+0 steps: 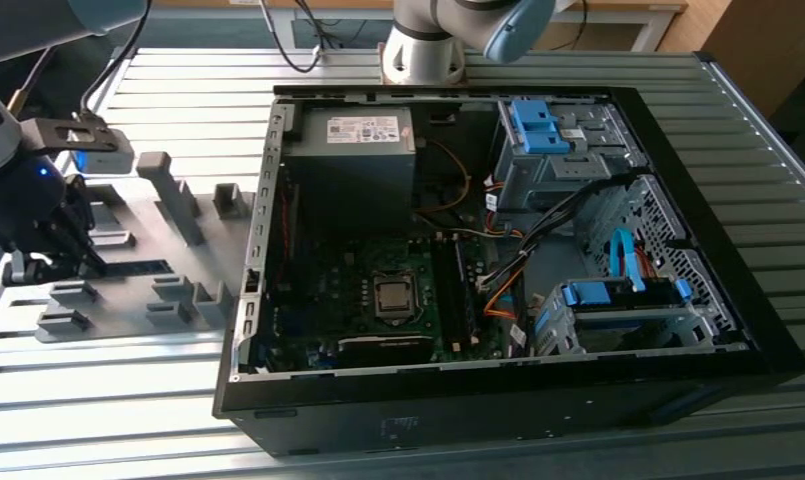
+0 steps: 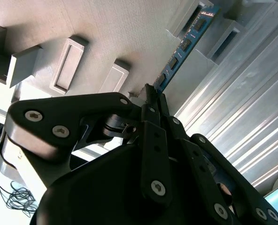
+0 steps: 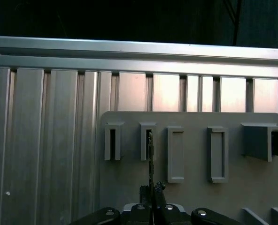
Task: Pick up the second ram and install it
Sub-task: 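Pick up the second ram and move it above second insertion slot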
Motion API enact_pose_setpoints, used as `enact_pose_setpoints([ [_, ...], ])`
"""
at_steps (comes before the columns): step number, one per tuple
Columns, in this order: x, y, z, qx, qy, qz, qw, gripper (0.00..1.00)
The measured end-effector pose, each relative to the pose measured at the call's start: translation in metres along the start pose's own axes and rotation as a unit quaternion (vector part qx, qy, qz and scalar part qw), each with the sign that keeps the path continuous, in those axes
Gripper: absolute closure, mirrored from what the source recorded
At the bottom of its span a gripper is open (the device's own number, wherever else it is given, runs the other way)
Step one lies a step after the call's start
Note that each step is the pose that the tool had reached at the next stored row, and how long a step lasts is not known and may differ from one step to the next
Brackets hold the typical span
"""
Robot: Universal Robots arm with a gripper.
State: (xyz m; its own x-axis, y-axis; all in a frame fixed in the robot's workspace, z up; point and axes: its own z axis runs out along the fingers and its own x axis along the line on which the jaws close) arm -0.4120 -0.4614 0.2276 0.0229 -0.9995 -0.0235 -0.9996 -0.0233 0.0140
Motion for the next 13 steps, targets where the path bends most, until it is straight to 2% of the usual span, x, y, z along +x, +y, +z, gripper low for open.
enact_pose_setpoints([
  [13, -0.0001, 0.0001, -0.0061, 0.0, 0.0, 0.0, 1.0, 0.86],
])
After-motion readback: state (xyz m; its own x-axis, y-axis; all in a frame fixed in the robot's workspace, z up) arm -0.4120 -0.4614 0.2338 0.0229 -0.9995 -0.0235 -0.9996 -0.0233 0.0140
